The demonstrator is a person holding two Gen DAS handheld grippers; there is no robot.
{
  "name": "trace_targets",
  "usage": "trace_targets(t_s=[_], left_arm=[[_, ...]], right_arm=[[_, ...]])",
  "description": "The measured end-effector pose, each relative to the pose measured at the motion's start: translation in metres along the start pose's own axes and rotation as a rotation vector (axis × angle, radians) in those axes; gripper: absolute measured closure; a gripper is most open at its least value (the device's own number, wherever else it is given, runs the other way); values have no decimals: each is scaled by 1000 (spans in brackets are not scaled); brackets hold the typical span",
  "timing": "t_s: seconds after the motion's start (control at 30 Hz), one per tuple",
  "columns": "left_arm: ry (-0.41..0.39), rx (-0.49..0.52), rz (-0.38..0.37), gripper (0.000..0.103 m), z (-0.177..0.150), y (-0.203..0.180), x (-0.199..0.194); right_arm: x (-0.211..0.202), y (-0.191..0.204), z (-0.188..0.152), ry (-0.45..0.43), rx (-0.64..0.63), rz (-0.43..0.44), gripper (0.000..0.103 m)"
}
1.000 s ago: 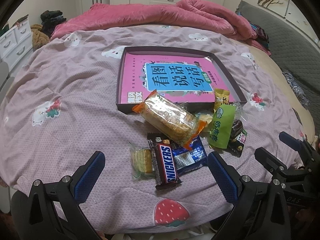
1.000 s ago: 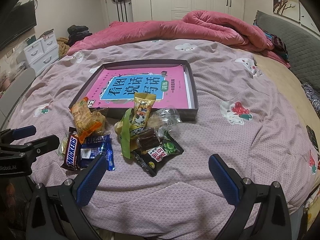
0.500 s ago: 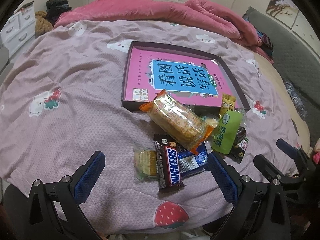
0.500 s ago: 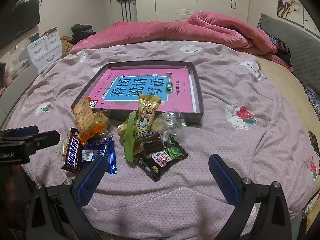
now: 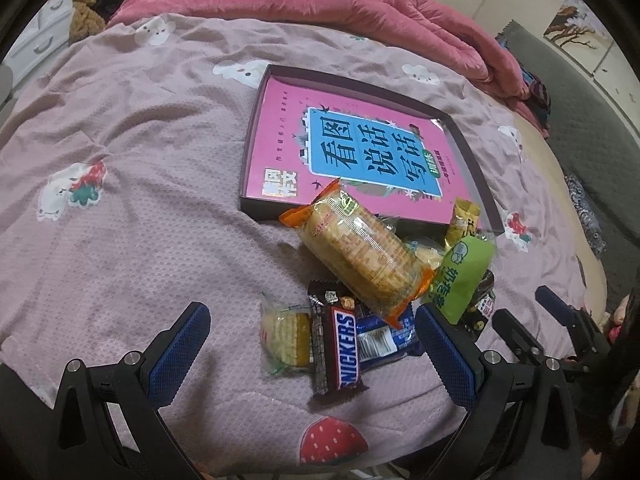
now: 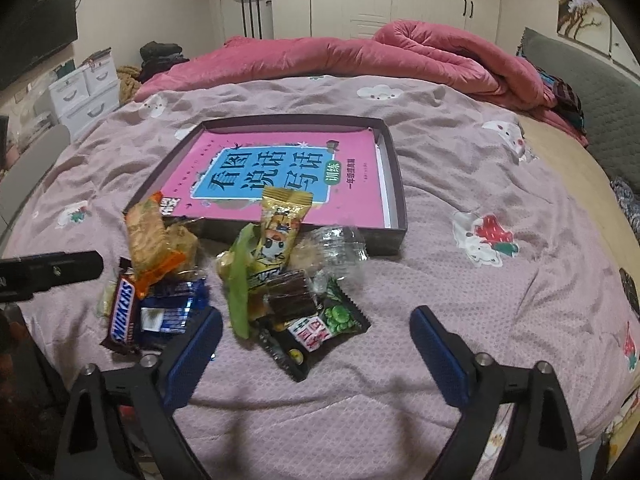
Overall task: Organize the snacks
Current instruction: 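Move left tool to the orange-capped cracker pack while right tool approaches the dark chocolate piece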
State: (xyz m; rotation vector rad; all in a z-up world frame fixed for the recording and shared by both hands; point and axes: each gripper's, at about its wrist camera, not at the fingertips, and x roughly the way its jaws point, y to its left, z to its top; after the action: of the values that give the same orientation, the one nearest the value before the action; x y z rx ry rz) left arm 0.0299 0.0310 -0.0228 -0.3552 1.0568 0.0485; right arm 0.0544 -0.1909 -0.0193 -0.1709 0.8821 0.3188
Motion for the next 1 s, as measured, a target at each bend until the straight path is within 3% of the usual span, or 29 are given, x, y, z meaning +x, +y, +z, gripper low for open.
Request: trace_targets(t_s=[0.3,0.47,0.77,1.0], left_arm=[[38,-26,-23,1,13,-5,18],[53,-66,-46,1,23,-8,29],[70,-89,-5,1,38,-22,47],[101,-105,8,1,39,-20,60]], right_arm=[[20,21,1,-8,-146,-18,34],[24,18,2,-14,-132,5,41],[29,15,2,-25,-125,55,59],[33,6,3,-24,-85,100,63]])
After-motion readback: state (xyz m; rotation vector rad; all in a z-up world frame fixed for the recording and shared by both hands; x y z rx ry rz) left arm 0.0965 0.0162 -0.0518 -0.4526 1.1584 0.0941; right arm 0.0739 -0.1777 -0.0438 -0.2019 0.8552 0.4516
